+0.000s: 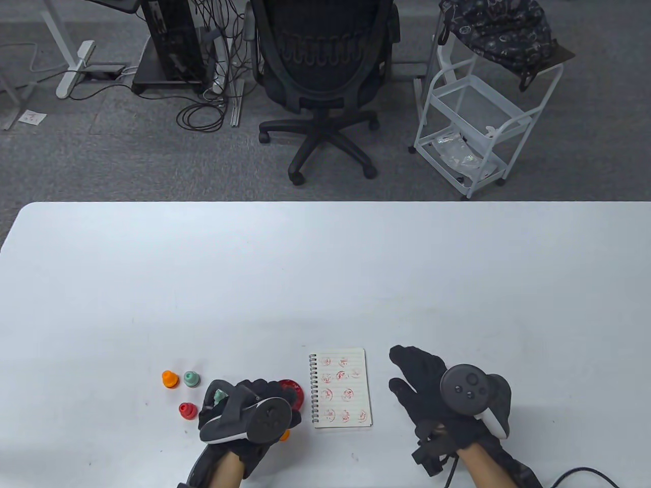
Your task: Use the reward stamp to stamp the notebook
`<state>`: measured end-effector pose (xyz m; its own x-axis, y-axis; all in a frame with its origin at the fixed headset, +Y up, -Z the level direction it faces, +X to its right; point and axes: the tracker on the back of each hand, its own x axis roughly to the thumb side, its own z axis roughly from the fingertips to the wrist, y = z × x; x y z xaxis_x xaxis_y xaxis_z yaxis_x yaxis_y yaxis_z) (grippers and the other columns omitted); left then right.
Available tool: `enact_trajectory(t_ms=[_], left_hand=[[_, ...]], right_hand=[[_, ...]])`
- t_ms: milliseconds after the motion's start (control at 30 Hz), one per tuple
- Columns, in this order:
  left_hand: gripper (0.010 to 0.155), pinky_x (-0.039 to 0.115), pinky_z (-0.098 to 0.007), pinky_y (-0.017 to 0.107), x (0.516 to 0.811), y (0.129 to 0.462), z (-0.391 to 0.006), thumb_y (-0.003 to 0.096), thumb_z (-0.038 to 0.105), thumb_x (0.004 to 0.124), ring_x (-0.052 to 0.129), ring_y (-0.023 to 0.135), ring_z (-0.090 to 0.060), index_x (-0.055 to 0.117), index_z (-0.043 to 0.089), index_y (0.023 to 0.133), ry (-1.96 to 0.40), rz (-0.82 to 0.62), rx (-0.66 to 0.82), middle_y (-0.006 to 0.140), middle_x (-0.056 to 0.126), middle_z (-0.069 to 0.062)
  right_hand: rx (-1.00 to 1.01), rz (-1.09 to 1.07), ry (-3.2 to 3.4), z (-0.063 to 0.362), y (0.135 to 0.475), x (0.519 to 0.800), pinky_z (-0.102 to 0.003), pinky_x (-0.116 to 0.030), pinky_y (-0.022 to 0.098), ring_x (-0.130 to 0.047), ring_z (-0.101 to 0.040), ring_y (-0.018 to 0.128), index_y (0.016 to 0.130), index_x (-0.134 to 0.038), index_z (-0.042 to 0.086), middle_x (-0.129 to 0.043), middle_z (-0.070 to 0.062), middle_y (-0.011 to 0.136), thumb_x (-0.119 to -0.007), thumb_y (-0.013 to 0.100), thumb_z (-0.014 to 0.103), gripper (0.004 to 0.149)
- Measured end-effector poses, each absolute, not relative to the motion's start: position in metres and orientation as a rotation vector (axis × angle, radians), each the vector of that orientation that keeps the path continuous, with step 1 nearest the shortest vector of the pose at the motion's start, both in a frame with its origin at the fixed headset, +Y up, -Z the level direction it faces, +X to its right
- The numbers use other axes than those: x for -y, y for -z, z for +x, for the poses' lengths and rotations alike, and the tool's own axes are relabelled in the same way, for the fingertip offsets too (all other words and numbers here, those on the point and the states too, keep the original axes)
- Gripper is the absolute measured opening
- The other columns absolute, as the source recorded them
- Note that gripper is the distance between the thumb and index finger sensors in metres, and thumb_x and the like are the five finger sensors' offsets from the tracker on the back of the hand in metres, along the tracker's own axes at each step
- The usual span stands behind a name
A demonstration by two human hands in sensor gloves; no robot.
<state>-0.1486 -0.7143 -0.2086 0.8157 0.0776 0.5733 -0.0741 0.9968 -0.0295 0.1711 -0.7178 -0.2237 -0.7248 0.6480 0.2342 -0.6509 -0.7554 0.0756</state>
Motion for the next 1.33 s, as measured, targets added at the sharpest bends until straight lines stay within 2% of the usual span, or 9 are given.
enact_trajectory(t_ms=[167,300,367,467,600,700,800,967,1333], left_hand=[[0.064,0.077,-0.06,0.055,0.704,0.201,-0.162,0.0489,0.052,0.076,0.097,0.066,-0.042,0.084,0.012,0.099,-0.1,0.103,0.549,0.089,0.093,-0.017],[0.065,0.078,-0.059,0.055,0.694,0.194,-0.175,0.0486,0.054,0.076,0.098,0.067,-0.041,0.085,0.013,0.098,-0.073,0.249,0.508,0.088,0.094,-0.016],[0.068,0.075,-0.061,0.057,0.691,0.193,-0.181,0.0489,0.056,0.075,0.094,0.073,-0.046,0.082,0.013,0.101,-0.08,0.277,0.474,0.093,0.09,-0.018],[0.075,0.067,-0.065,0.063,0.689,0.192,-0.188,0.0498,0.06,0.072,0.079,0.088,-0.056,0.073,0.014,0.109,-0.051,0.274,0.431,0.105,0.078,-0.021],[0.085,0.044,-0.077,0.071,0.696,0.196,-0.194,0.0514,0.068,0.062,0.043,0.101,-0.069,0.047,0.021,0.12,-0.02,0.17,0.379,0.121,0.047,-0.023],[0.089,0.022,-0.083,0.069,0.703,0.2,-0.197,0.0526,0.071,0.056,0.013,0.1,-0.073,0.027,0.025,0.122,-0.031,0.061,0.33,0.125,0.021,-0.023],[0.089,0.015,-0.085,0.067,0.708,0.204,-0.2,0.0535,0.071,0.054,0.005,0.099,-0.072,0.023,0.024,0.122,-0.032,0.029,0.311,0.125,0.014,-0.023],[0.089,0.015,-0.085,0.067,0.714,0.208,-0.201,0.0533,0.071,0.054,0.004,0.098,-0.072,0.023,0.024,0.122,-0.033,-0.002,0.3,0.125,0.014,-0.023],[0.086,0.025,-0.083,0.069,0.709,0.205,-0.201,0.0533,0.068,0.058,0.02,0.102,-0.069,0.034,0.022,0.121,-0.036,0.088,0.317,0.124,0.028,-0.023]], right_hand=[[0.092,0.348,-2.531,0.172,0.221,0.712,-0.067,-0.05,0.071,-0.054,-0.047,0.101,0.102,-0.059,0.024,-0.056,-0.01,0.108,-0.076,0.043,0.047,0.066],[0.126,0.315,-2.596,0.18,0.221,0.707,-0.071,-0.039,0.074,-0.038,-0.048,0.107,0.104,-0.054,0.029,-0.046,-0.008,0.113,-0.075,0.042,0.05,0.069],[0.131,0.293,-2.609,0.185,0.222,0.705,-0.072,-0.034,0.075,-0.031,-0.048,0.108,0.105,-0.051,0.031,-0.041,-0.007,0.115,-0.075,0.042,0.052,0.071],[0.12,0.262,-2.643,0.193,0.225,0.704,-0.074,-0.025,0.075,-0.019,-0.047,0.109,0.106,-0.045,0.035,-0.032,-0.005,0.118,-0.073,0.042,0.055,0.073],[0.041,0.197,-2.738,0.203,0.23,0.704,-0.074,-0.008,0.072,0.003,-0.043,0.107,0.106,-0.032,0.043,-0.012,0.001,0.119,-0.07,0.041,0.059,0.077],[-0.015,0.139,-2.827,0.208,0.233,0.706,-0.073,0.0,0.07,0.012,-0.039,0.104,0.105,-0.026,0.046,-0.003,0.005,0.116,-0.068,0.04,0.062,0.079],[-0.032,0.116,-2.894,0.209,0.235,0.71,-0.072,0.003,0.07,0.015,-0.037,0.103,0.104,-0.024,0.047,0.0,0.007,0.115,-0.066,0.04,0.063,0.079],[-0.131,0.085,-2.945,0.207,0.238,0.72,-0.072,0.003,0.069,0.017,-0.036,0.102,0.103,-0.022,0.048,0.002,0.009,0.114,-0.065,0.039,0.064,0.079],[-0.338,0.015,-2.961,0.21,0.241,0.74,-0.071,0.001,0.07,0.016,-0.037,0.101,0.102,-0.019,0.047,0.002,0.007,0.113,-0.063,0.039,0.065,0.079]])
